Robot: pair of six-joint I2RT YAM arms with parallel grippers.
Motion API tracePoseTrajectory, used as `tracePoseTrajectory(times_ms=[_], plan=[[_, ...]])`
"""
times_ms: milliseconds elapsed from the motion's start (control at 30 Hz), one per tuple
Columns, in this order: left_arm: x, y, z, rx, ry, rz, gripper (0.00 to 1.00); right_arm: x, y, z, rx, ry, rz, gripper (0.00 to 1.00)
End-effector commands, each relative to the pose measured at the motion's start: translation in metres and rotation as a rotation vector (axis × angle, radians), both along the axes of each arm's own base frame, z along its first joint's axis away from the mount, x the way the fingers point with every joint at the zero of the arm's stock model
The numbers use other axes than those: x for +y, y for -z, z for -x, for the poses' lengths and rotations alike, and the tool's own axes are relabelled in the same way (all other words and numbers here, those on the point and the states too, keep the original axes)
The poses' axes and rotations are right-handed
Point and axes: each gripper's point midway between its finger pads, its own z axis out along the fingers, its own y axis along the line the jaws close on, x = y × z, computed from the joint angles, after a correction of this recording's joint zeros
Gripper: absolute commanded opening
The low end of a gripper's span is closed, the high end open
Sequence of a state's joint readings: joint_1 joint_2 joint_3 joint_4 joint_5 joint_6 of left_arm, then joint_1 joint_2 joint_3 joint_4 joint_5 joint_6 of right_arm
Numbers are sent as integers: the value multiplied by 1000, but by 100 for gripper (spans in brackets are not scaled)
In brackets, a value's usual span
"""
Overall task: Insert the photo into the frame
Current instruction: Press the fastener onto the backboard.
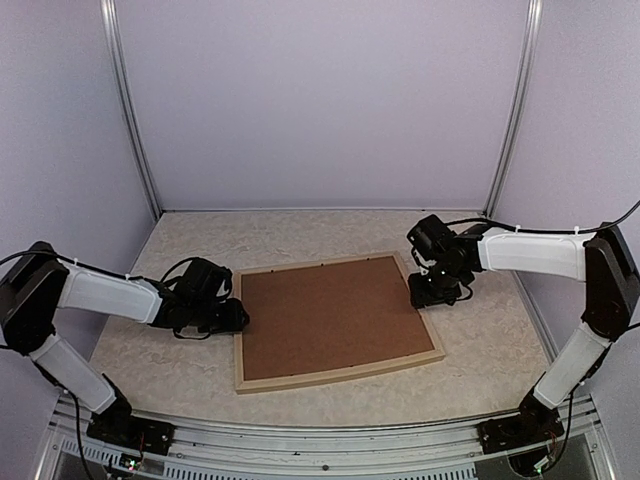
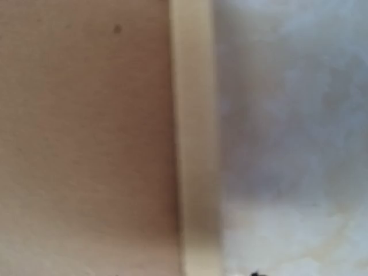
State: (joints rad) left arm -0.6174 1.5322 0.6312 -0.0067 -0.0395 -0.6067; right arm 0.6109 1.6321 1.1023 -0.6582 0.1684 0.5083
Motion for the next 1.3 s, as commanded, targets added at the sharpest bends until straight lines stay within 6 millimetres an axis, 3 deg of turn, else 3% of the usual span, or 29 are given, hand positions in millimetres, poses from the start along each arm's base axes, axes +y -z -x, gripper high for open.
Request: tracePoseTrajectory(times_ms=[0,100,267,467,1267], plan=[[-32,10,22,58,111,0,38,-26,1,8,14,32,101,48],[-42,10,25,66,134,-3,38,-36,1,12,27,47,150,48],[-39,9,21,48,106,-31,41,-60,-6,15,21,81,260,49],[-38,2,16,28,99,-43,48,-79,5,17,56,87,302,49],[-35,3,16,31,95,-63,51,-63,36,11,105,35,267,48]])
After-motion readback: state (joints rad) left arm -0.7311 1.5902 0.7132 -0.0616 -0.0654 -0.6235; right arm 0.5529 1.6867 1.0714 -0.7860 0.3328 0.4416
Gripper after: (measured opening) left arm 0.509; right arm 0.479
